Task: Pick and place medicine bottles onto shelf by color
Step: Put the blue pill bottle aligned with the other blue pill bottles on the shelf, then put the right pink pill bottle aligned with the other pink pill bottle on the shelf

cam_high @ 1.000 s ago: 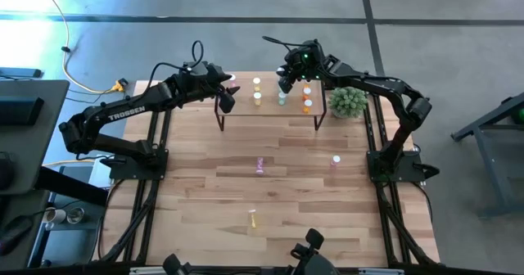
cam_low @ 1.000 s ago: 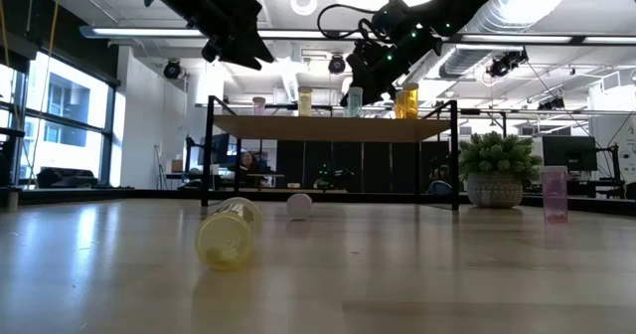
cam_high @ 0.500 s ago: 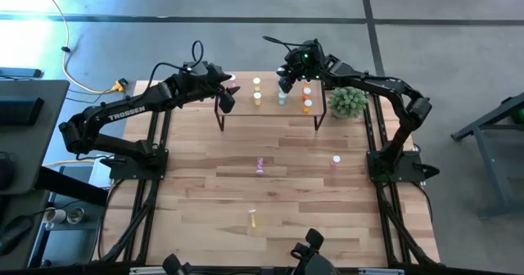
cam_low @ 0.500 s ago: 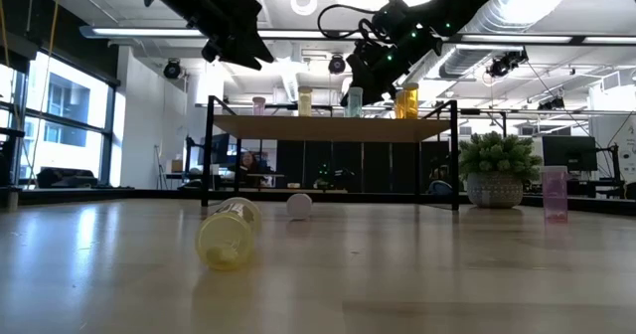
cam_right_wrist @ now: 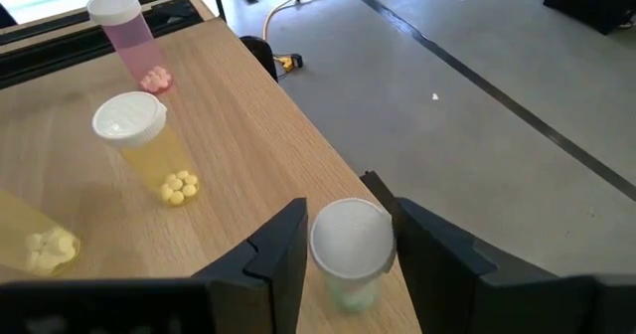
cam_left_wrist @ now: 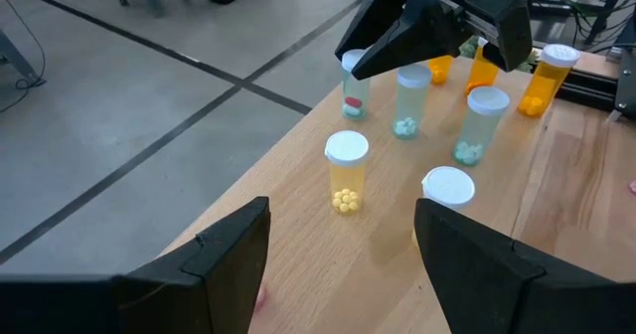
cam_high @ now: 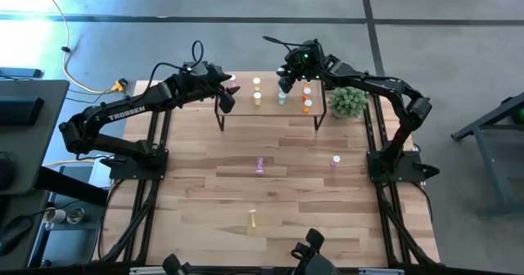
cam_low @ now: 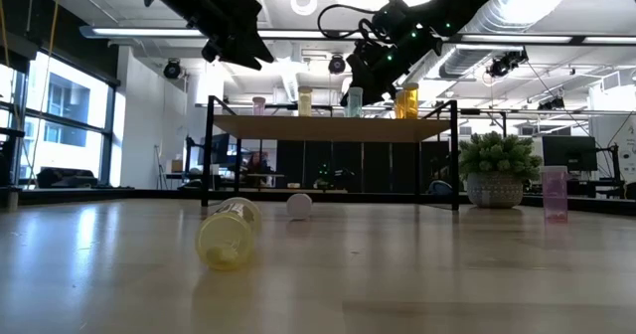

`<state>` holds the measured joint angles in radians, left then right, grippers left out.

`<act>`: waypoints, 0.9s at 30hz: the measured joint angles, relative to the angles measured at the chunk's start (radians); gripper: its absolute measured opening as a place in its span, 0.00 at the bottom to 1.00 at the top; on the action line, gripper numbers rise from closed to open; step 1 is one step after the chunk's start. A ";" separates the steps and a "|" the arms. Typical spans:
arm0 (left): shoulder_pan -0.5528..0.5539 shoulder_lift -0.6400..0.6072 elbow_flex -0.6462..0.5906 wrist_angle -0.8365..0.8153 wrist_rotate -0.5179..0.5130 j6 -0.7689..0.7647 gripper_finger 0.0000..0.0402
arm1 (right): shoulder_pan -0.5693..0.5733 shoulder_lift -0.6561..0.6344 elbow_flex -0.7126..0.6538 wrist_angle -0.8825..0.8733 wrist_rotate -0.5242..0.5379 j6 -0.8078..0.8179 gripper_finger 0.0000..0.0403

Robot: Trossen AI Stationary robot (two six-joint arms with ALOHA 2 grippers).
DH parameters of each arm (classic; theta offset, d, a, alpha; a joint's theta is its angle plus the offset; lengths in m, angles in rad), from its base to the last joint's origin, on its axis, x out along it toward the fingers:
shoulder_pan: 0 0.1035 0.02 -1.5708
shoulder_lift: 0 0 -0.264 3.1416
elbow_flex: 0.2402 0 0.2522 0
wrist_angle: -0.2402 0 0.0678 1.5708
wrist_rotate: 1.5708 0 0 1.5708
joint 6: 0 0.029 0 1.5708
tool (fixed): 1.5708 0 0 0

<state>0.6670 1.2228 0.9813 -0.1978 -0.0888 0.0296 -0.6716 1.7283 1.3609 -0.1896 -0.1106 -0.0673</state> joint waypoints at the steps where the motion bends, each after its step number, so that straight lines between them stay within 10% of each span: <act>1: 0.000 0.000 0.000 0.000 0.000 0.000 0.60 | 0.000 0.000 0.000 0.000 0.000 0.000 0.35; 27: 0.000 0.000 0.000 0.000 0.000 0.000 0.60 | 0.003 -0.099 -0.002 -0.006 0.001 -0.019 0.35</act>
<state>0.6671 1.2228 0.9813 -0.1982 -0.0886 0.0292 -0.6689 1.6295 1.3586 -0.1954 -0.1101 -0.0865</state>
